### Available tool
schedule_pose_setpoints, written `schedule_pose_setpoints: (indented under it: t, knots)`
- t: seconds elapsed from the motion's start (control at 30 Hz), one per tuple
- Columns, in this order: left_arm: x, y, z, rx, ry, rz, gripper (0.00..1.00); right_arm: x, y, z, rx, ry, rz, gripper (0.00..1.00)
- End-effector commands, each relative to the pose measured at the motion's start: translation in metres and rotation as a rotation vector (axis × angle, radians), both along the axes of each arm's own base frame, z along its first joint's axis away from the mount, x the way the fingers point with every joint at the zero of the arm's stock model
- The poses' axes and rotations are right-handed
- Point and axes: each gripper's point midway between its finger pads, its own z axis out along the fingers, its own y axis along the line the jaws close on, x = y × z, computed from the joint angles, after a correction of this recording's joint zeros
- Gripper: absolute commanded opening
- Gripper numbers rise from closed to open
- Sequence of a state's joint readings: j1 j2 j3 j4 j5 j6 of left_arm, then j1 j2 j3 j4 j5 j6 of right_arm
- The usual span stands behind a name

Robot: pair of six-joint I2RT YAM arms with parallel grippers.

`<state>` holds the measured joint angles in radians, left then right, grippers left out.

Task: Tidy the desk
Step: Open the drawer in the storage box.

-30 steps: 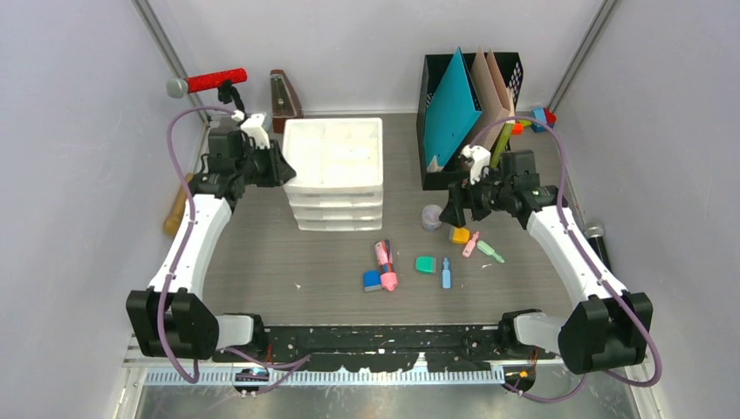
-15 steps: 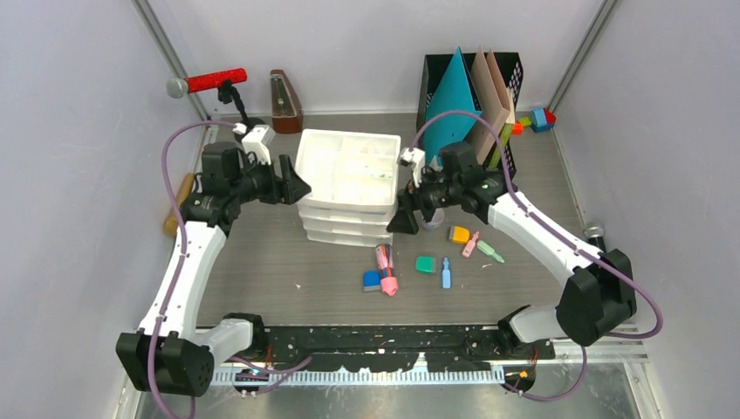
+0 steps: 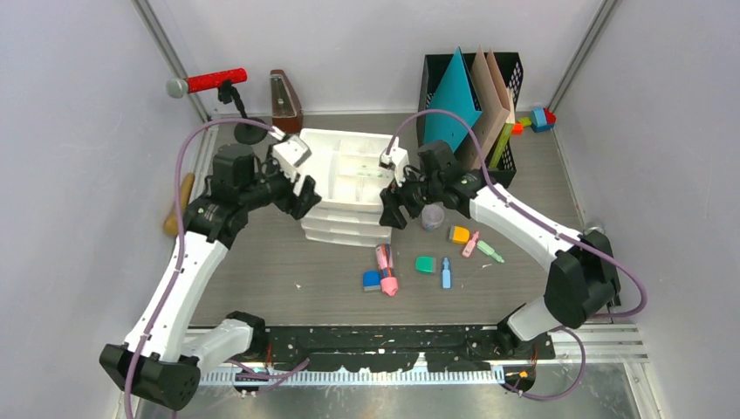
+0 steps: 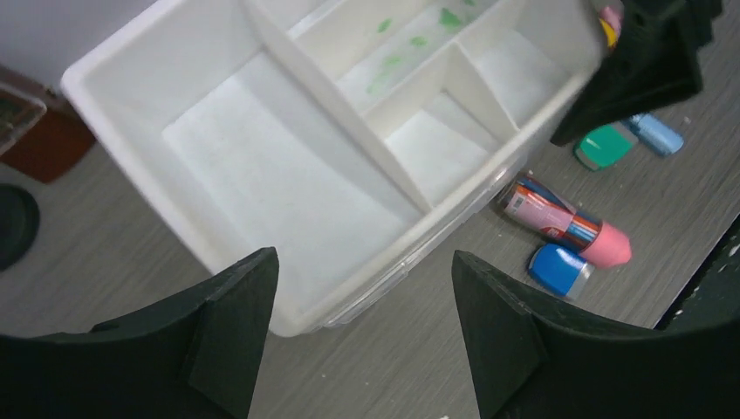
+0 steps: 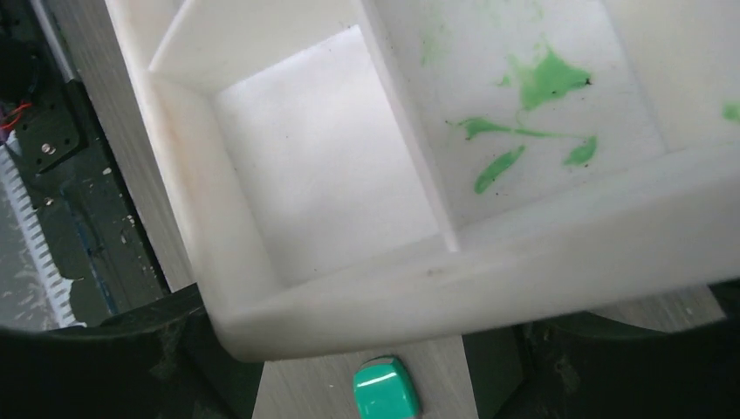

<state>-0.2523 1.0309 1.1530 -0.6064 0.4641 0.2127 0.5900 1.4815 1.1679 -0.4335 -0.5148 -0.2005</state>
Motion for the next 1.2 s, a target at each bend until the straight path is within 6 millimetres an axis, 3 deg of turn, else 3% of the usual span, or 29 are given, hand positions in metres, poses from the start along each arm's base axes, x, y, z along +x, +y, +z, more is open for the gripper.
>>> schedule_pose_setpoints:
  t: [0.0, 0.23, 0.5, 0.73, 0.97, 1.17]
  knots:
    - [-0.002, -0.010, 0.012, 0.215, -0.197, -0.122, 0.76, 0.038, 0.014, 0.034, 0.027, -0.139, -0.032, 0.75]
    - [0.006, -0.049, -0.003, 0.472, -0.462, -0.218, 0.81, 0.060, 0.015, 0.027, -0.016, -0.122, -0.066, 0.75]
    - [0.013, -0.084, -0.022, 0.723, -0.699, -0.260, 0.90, 0.061, -0.002, 0.031, 0.024, -0.017, -0.077, 0.81]
    - [0.027, -0.094, -0.032, 0.861, -0.825, -0.203, 0.89, 0.057, -0.032, 0.030, 0.049, 0.028, -0.123, 0.81]
    - [0.036, -0.097, -0.048, 0.946, -0.884, -0.175, 0.88, 0.051, -0.041, 0.028, 0.070, 0.052, -0.134, 0.81]
    - [0.044, -0.098, -0.049, 0.982, -0.975, -0.112, 0.86, 0.048, -0.044, 0.023, 0.077, 0.068, -0.143, 0.82]
